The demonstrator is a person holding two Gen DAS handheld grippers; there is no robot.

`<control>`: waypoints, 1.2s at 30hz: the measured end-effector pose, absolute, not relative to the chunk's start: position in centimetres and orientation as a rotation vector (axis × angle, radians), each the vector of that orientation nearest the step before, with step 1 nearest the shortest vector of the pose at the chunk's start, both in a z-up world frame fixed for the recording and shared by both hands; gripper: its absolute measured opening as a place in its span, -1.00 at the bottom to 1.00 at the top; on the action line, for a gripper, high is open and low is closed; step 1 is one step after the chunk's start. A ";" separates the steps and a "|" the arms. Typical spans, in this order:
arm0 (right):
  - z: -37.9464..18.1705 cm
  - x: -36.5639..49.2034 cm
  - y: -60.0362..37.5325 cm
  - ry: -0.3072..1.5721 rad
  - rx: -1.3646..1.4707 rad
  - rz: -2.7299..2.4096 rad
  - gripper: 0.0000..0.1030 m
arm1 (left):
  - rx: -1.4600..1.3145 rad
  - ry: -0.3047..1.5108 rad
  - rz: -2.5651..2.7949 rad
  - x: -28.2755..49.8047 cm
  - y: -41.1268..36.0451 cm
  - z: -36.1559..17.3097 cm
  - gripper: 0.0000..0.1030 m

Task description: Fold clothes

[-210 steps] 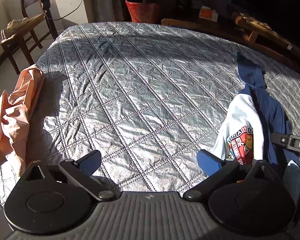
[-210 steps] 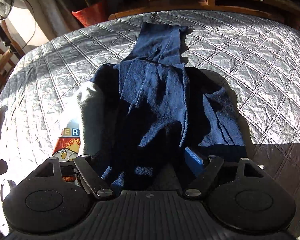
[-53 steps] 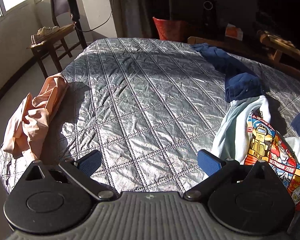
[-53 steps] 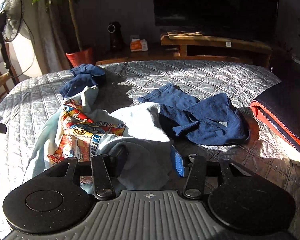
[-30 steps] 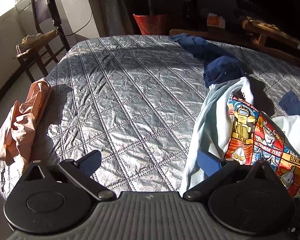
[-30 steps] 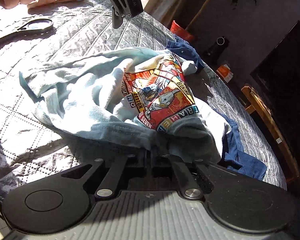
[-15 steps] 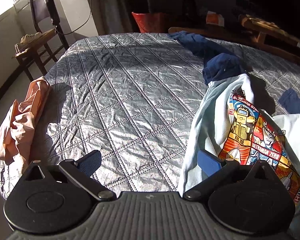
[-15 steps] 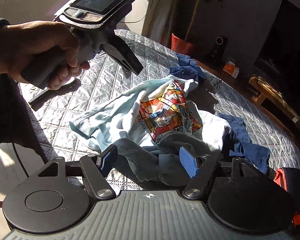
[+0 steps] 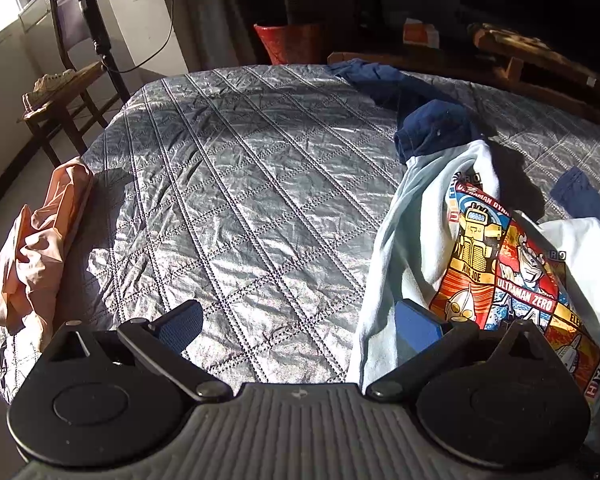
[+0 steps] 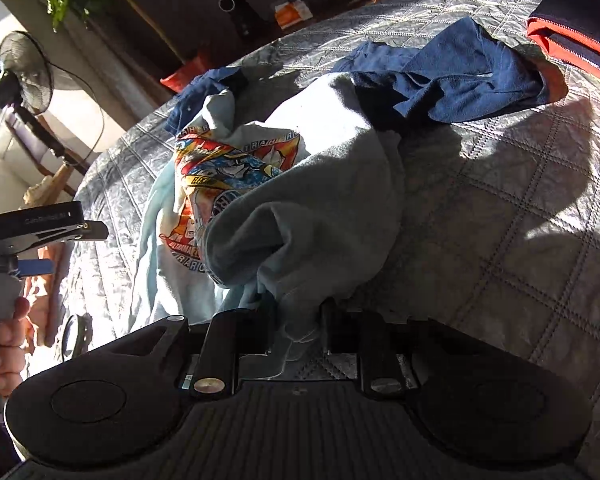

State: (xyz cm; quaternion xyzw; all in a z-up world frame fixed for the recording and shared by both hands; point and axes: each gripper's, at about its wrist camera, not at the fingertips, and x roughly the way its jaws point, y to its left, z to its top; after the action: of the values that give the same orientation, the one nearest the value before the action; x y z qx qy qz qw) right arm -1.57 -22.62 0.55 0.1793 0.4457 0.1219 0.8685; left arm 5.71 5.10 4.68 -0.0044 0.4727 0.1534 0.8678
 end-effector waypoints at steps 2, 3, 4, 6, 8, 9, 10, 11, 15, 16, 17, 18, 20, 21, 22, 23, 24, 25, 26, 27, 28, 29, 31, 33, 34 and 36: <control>2.7 -1.1 -22.9 0.844 0.315 0.252 -0.72 | -0.005 0.994 0.318 5.7 5.0 4.6 0.98; 4.1 -0.7 -22.9 0.782 0.233 0.221 -0.72 | -0.006 0.994 0.317 5.7 5.0 4.6 0.98; 5.6 -0.4 -22.9 0.720 0.151 0.190 -0.71 | -0.008 0.993 0.317 5.6 5.0 4.6 0.98; 7.3 0.4 -23.0 0.649 0.017 0.157 -0.48 | -0.011 0.993 0.316 5.6 5.1 4.6 0.98; 7.1 1.1 -23.6 0.681 -0.021 0.149 0.17 | -0.009 0.997 0.312 5.7 5.0 4.6 0.98; 6.5 1.4 -24.1 0.720 -0.006 0.145 0.28 | -0.007 0.999 0.310 5.7 5.0 4.5 0.98; 5.9 1.3 -24.9 0.754 0.054 0.133 0.23 | -0.005 1.001 0.308 5.8 4.9 4.5 0.98; 5.3 0.9 -25.6 0.775 0.097 0.117 0.19 | -0.003 1.003 0.305 5.7 4.9 4.5 0.98; 2.3 -0.4 -27.7 0.893 0.235 0.070 0.25 | -0.006 1.005 0.296 5.7 4.9 4.4 0.98; 1.7 -0.6 -27.9 0.904 0.239 0.055 0.24 | -0.006 1.007 0.292 5.7 4.9 4.4 0.98; 1.4 -0.6 -27.9 0.900 0.242 0.057 0.25 | -0.003 1.008 0.289 5.7 4.8 4.3 0.98; 1.1 -0.6 -28.0 0.896 0.246 0.059 0.24 | 0.002 1.008 0.286 5.6 4.7 4.3 0.98; 0.8 0.3 -28.2 0.889 0.290 0.075 0.23 | 0.013 1.007 0.280 5.5 4.4 4.3 0.98; 0.3 1.2 -28.4 0.906 0.320 0.078 0.22 | 0.017 1.008 0.279 5.5 4.3 4.2 0.98; -0.2 2.0 -28.6 0.922 0.348 0.081 0.24 | 0.018 1.009 0.279 5.6 4.2 4.2 0.98; -0.4 2.3 -28.6 0.921 0.354 0.080 0.23 | 0.019 1.010 0.279 5.6 4.2 4.2 0.98; -0.6 2.7 -28.5 0.919 0.359 0.078 0.14 | 0.020 1.010 0.279 5.6 4.2 4.2 0.98; -0.8 3.0 -28.5 0.917 0.366 0.075 -0.90 | 0.021 1.010 0.280 5.7 4.2 4.2 0.98; -0.8 2.7 -28.8 0.921 0.408 0.060 -0.85 | 0.022 1.010 0.279 5.7 4.2 4.1 0.98; -0.8 2.5 -29.1 0.925 0.451 0.044 -0.85 | 0.022 1.009 0.279 5.7 4.2 4.1 0.98; -0.6 1.4 -29.0 0.932 0.499 0.036 -0.85 | 0.022 1.009 0.279 5.7 4.2 4.1 0.98; -0.4 0.3 -29.0 0.940 0.547 0.028 -0.85 | 0.019 1.010 0.279 5.7 4.3 4.1 0.98; 0.1 -1.8 -28.8 0.955 0.642 0.013 -0.85 | 0.011 1.012 0.280 5.7 4.4 4.2 0.98; 0.8 -4.7 -27.0 1.001 0.647 0.023 -0.84 | 0.009 1.009 0.278 5.7 4.4 4.3 0.98; 1.3 -5.9 -26.3 1.006 0.621 -0.001 -0.82 | 0.010 1.007 0.276 5.7 4.4 4.4 0.98; 1.9 -7.6 -25.6 1.046 0.567 -0.056 -0.61 | 0.008 1.006 0.275 5.6 4.4 4.4 0.98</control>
State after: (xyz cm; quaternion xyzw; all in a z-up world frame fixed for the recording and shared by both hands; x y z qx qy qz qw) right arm -7.59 -25.59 1.89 0.2671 0.4926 -0.0266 0.8278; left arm 5.64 4.44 4.43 0.0037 0.4803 0.1314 0.8672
